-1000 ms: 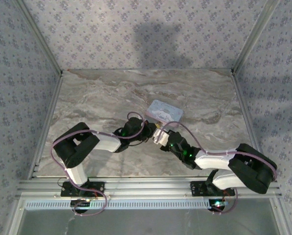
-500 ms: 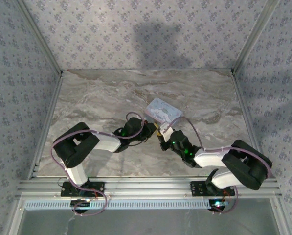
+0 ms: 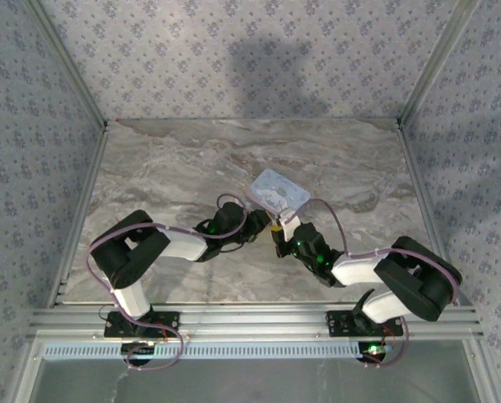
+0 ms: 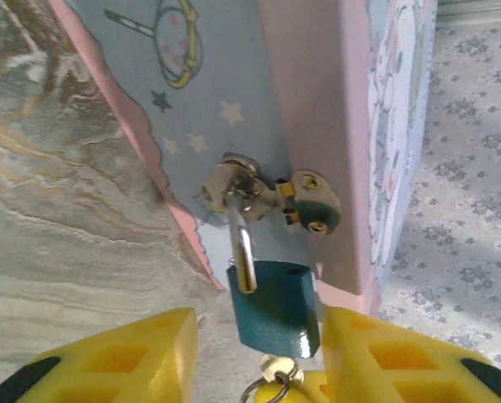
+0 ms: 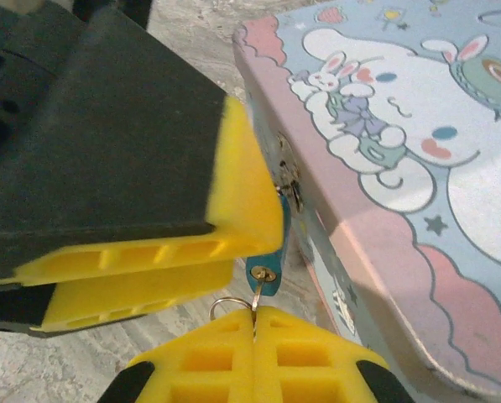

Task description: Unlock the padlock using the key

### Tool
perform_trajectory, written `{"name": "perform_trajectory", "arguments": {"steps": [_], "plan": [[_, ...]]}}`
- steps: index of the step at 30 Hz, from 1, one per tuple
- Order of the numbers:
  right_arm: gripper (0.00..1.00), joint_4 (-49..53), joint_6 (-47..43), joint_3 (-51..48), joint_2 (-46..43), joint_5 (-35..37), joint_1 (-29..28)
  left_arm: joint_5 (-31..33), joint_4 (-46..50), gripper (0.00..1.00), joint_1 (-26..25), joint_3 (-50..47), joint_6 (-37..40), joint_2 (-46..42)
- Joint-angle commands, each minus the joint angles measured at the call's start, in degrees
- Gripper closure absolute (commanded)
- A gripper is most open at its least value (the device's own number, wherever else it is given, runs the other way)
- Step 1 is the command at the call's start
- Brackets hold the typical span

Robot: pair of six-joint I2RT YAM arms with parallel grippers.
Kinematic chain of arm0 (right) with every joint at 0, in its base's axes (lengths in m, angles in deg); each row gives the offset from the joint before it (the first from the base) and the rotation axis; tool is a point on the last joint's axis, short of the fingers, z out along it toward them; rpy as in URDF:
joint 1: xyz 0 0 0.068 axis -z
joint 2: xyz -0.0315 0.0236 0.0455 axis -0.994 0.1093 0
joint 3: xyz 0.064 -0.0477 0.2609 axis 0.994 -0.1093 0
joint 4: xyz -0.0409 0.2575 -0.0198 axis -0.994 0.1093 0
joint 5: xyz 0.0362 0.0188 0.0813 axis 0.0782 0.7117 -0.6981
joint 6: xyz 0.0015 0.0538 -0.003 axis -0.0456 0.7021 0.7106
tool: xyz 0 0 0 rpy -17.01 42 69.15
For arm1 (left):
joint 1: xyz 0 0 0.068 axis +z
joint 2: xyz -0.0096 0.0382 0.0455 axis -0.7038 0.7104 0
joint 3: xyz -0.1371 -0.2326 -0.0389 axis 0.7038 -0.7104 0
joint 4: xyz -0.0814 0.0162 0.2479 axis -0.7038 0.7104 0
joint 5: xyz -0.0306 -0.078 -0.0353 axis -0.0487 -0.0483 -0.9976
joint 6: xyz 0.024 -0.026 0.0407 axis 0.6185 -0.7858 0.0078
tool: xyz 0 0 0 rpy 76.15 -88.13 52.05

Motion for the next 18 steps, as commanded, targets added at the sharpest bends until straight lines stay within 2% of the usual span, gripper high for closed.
{"name": "perform_trajectory", "arguments": {"steps": [1,6,10,15,18], "plan": [[1.0,-1.4,6.2,-1.4,0.5,0.2,0.3,1.1,4.0,0.49,0.7,-1.1,2.5,-4.2],[1.0,-2.9,12.6,-3.1,0.5,-1.7,0.6,3.2,10.1,0.37,2.1,-2.2,5.7,-9.5],[1.0,-3.6,18.6,-3.7,0.4,-3.9,1.0,3.7,17.9,0.32,4.8,-1.5,10.4,-14.4],[1.0,-1.9,25.7,-3.4,0.5,-6.6,2.0,4.0,30.7,0.21,9.7,2.8,20.8,-18.9],[0.99,0.0,28.6,-3.0,0.9,-7.6,3.0,3.2,38.7,0.17,12.3,8.3,29.0,-18.1]]}}
